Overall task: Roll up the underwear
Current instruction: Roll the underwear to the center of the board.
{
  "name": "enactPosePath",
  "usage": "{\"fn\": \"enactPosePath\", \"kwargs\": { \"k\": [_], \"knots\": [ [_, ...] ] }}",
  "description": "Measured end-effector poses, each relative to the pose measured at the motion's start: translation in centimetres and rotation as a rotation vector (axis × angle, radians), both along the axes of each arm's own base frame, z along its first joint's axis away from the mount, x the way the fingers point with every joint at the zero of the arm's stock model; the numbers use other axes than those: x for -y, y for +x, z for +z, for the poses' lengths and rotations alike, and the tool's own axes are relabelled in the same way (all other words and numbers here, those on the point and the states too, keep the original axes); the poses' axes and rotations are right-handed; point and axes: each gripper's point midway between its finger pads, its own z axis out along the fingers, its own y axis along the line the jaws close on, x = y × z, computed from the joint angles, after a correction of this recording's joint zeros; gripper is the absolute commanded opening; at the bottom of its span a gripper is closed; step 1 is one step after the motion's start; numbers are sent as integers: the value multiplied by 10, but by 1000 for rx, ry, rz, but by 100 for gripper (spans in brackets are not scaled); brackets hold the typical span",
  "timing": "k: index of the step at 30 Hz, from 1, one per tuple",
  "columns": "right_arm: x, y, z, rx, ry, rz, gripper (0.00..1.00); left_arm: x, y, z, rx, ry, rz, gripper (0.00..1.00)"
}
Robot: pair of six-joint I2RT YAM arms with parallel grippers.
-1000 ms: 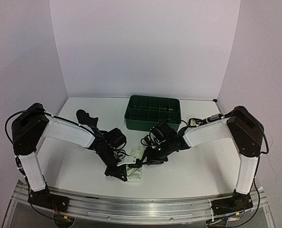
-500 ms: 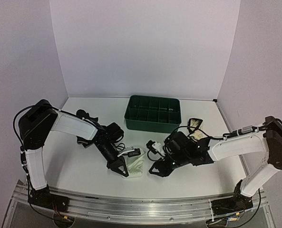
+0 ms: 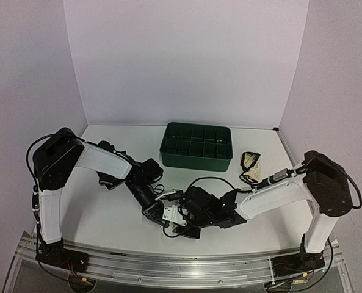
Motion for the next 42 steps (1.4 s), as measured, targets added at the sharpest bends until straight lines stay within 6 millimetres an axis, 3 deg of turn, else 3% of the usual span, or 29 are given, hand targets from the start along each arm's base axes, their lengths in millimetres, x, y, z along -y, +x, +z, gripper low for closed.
{"fn": "enactPosePath", "kwargs": {
  "k": [5, 12, 14, 16, 17, 19, 23, 26, 31, 37, 42],
  "knots": [
    [0, 4, -20, 33, -54, 25, 28, 0, -1, -3, -16, 7, -1, 0],
    [-1, 11, -23, 61, -59, 1, 0, -1, -1, -2, -20, 4, -4, 4],
    [-2, 11, -23, 56, -55, -12, 0, -2, -1, -2, -21, 5, -3, 22],
    [-2, 12, -22, 45, -47, -29, 0, -3, 2, -1, -21, 4, 1, 52],
    [-2, 12, -22, 36, -43, -41, 0, -3, 3, -1, -20, 3, 4, 62],
    [-2, 13, -22, -3, -28, -71, 0, -3, 6, 1, -17, -1, 9, 67],
    [-11, 11, -14, -152, 48, -103, 0, -9, 27, 14, 50, -35, 40, 69],
    [-4, 7, -21, -312, 58, -142, 0, -25, 41, 28, 165, -72, 45, 67],
    [-5, 14, -22, -561, 125, -228, 0, -38, 33, 55, 342, -140, -29, 60],
    [-10, 20, -22, -785, 169, -292, 0, -41, 26, 39, 495, -145, -143, 59],
    [-8, 23, -22, -917, 195, -324, 0, -21, 13, 24, 703, -174, -305, 62]
  ]
}}
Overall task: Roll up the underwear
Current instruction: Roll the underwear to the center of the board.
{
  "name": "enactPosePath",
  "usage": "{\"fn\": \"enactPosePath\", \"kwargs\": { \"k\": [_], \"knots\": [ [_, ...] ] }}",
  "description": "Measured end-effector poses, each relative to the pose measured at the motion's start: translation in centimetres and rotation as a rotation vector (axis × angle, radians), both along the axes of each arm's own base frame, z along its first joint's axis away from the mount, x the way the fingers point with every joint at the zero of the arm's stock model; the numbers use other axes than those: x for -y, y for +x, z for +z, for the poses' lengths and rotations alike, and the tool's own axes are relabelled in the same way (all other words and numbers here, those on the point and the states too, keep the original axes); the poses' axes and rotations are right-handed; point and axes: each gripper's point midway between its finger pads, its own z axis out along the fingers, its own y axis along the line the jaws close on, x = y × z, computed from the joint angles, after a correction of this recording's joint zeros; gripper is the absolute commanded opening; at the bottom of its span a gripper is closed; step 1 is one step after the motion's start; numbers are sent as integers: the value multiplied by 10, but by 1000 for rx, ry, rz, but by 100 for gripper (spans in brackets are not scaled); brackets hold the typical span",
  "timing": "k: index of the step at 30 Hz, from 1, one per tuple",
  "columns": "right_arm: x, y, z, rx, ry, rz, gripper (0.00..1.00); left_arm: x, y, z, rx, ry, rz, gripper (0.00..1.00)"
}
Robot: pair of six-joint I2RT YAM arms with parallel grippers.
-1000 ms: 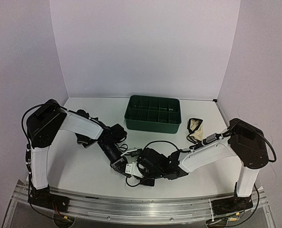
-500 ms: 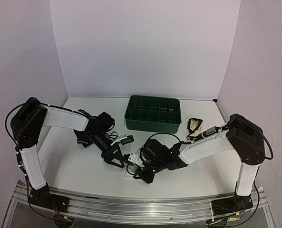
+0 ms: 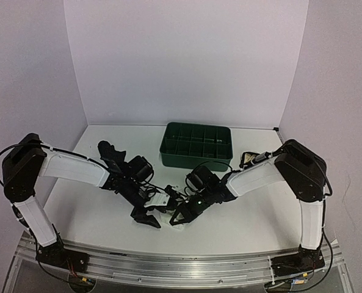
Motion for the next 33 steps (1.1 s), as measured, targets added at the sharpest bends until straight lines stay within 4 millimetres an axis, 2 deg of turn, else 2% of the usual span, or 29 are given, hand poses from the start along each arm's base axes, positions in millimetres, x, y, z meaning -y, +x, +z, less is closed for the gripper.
{"fn": "enactPosePath", "kwargs": {
  "k": [2, 5, 7, 11, 13, 15, 17, 18, 20, 26, 30, 33],
  "knots": [
    [1, 1, 0, -40, 10, -10, 0, 10, -4, -1, 82, -15, -60, 62],
    [1, 1, 0, -86, 21, -20, 0, 22, -1, -5, 175, -36, -113, 50],
    [1, 2, 0, -107, 25, -25, 0, 24, 4, -10, 216, -33, -130, 45],
    [2, 3, 1, -132, 25, -36, 0, 23, 11, -21, 273, -18, -148, 41],
    [2, 3, 1, -138, 24, -39, 0, 22, 13, -24, 293, -12, -151, 32],
    [2, 4, 1, -146, 21, -43, 0, 23, 16, -27, 311, -9, -153, 18],
    [2, 4, 0, -156, 19, -47, 3, 24, 18, -29, 325, -8, -155, 3],
    [2, 4, 0, -161, 18, -49, 8, 24, 18, -29, 325, -7, -154, 0],
    [3, 5, 1, -175, 8, -62, 20, 25, 18, -30, 322, -6, -149, 0],
    [5, 14, 12, -183, -33, -150, 44, 26, 19, -28, 294, -1, -113, 0],
    [25, 32, 33, -121, -93, -301, 47, 25, 17, -27, 236, 18, -61, 0],
    [45, 45, 60, -66, -122, -420, 43, 21, 13, -28, 180, 42, -23, 0]
  ]
}}
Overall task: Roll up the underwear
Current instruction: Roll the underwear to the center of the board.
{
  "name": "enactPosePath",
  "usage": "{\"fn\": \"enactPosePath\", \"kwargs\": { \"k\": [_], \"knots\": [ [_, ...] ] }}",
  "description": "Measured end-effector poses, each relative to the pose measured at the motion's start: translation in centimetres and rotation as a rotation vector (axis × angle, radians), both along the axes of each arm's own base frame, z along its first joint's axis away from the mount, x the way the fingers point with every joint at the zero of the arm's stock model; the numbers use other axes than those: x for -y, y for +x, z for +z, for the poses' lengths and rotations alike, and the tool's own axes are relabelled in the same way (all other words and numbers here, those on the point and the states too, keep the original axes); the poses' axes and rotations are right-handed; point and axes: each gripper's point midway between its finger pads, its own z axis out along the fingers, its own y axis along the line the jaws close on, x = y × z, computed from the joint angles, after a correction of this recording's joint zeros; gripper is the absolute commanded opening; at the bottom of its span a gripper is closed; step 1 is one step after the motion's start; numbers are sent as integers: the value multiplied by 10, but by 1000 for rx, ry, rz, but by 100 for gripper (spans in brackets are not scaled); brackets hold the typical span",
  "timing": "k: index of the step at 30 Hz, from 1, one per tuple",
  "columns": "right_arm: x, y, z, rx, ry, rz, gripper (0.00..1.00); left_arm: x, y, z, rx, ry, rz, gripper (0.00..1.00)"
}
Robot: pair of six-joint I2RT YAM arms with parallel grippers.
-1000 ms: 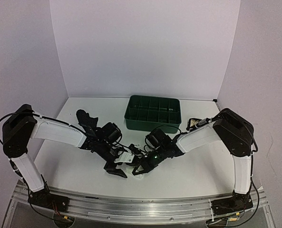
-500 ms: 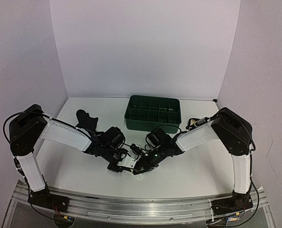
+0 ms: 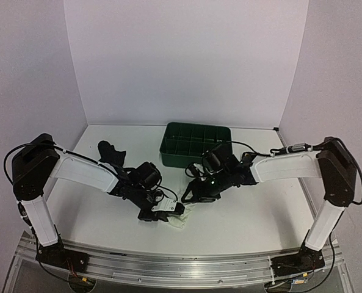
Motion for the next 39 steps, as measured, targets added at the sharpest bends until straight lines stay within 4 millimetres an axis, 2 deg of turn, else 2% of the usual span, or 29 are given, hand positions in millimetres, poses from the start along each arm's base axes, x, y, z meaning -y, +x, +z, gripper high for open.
{"fn": "enactPosePath", "kwargs": {
  "k": [3, 5, 8, 11, 12, 15, 19, 20, 27, 34, 39],
  "knots": [
    [15, 12, 18, 45, -32, -103, 40, 0, -1, 2, -39, 12, 34, 0],
    [26, 19, 14, 49, -72, -173, 41, -1, -3, 2, -61, 19, 51, 0],
    [38, 24, -8, 8, -145, -243, 43, -1, -4, 2, -83, 30, 68, 0],
    [41, 27, -41, -53, -221, -265, 42, 0, -3, 2, -99, 36, 81, 0],
    [41, 28, -53, -72, -243, -269, 40, 1, -3, 2, -102, 36, 83, 0],
    [32, 40, -51, -70, -226, -285, 24, 2, -3, 2, -108, 36, 86, 0],
    [23, 47, -61, -87, -234, -294, 3, 2, -4, 3, -108, 39, 81, 0],
    [21, 49, -61, -87, -233, -296, 1, 3, -4, 3, -107, 40, 77, 0],
    [14, 60, -62, -85, -244, -320, 0, 13, -13, 3, -115, 36, 16, 0],
    [9, 81, -55, -80, -298, -402, 0, 16, -27, 0, -127, 39, -46, 0],
    [7, 88, -57, -107, -335, -450, 0, 18, -34, -1, -147, 39, -47, 0]
  ]
}}
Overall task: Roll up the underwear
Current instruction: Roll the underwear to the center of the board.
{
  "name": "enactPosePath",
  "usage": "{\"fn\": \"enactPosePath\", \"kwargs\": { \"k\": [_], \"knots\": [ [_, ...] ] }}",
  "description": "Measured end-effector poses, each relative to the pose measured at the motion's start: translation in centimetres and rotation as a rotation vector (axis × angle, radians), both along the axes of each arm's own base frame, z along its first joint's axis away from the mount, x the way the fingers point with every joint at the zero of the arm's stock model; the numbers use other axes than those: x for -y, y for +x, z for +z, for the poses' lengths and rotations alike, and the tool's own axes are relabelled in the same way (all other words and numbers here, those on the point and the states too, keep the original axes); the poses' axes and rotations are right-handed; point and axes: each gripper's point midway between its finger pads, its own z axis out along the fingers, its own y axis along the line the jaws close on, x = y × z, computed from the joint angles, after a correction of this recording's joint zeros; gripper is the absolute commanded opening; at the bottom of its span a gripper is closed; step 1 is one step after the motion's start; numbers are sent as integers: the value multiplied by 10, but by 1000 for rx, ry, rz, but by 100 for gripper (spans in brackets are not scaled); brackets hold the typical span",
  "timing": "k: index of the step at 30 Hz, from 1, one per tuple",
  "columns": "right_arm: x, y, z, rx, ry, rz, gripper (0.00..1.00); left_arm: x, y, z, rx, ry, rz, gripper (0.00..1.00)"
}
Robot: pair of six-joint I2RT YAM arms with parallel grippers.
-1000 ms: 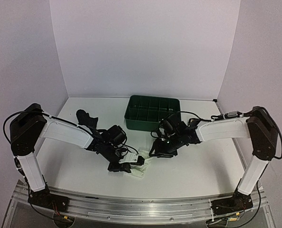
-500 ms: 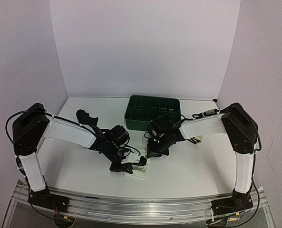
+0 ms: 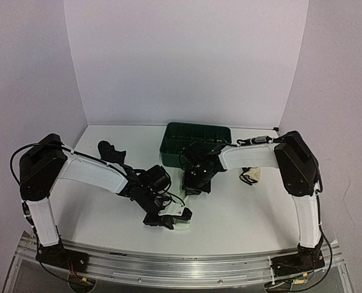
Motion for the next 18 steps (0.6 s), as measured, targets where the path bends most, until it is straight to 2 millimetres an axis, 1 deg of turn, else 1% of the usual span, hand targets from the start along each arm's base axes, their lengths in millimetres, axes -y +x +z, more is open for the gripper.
{"fn": "enactPosePath", "kwargs": {
  "k": [2, 3, 6, 10, 14, 18],
  "knots": [
    [2, -1, -4, -14, -15, -13, 0, 0, -1, 0, -25, 2, 23, 0],
    [3, -1, -5, -18, -17, -17, 3, 1, -1, 0, -42, 3, 38, 0],
    [2, -2, -4, -31, -18, -24, 18, 1, 2, 0, -121, 2, 98, 0],
    [-4, -1, -1, -35, 0, -8, 32, 0, 4, 0, -210, 2, 163, 0],
    [-6, -3, 1, -37, 5, 27, 42, -2, 3, 1, -276, 11, 215, 0],
    [-7, -3, 5, -28, 6, 63, 45, -4, 3, 1, -331, 15, 255, 0]
  ]
}}
